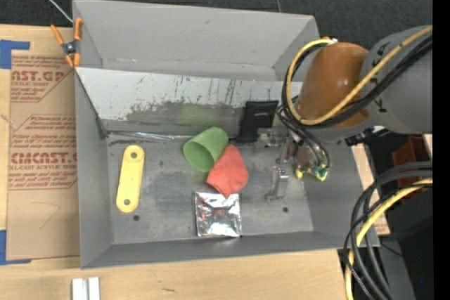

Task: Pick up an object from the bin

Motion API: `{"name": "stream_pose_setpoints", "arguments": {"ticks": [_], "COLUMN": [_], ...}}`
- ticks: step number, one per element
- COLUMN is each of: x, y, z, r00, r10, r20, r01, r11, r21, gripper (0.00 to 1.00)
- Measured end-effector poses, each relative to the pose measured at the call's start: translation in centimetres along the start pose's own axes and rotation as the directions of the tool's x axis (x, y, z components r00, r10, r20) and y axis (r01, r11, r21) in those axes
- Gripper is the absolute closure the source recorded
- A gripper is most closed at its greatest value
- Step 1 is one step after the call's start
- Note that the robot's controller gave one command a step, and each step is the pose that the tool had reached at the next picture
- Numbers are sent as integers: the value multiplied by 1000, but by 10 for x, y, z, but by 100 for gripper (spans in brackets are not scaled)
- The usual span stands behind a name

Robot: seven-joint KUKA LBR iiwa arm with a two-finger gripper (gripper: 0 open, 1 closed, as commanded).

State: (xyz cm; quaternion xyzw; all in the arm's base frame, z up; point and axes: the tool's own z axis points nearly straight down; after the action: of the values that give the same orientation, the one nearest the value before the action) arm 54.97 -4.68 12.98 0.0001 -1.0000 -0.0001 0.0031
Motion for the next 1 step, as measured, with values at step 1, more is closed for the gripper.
{"name": "stream_pose_setpoints", "arguments": {"ticks": [1], "x": [0], "y": [0], "z": [-2], "r00": [1000], "r10": [0], "r20": [2], "r01": [0], "r11": [1000], "r21": [0], "gripper": [0]}}
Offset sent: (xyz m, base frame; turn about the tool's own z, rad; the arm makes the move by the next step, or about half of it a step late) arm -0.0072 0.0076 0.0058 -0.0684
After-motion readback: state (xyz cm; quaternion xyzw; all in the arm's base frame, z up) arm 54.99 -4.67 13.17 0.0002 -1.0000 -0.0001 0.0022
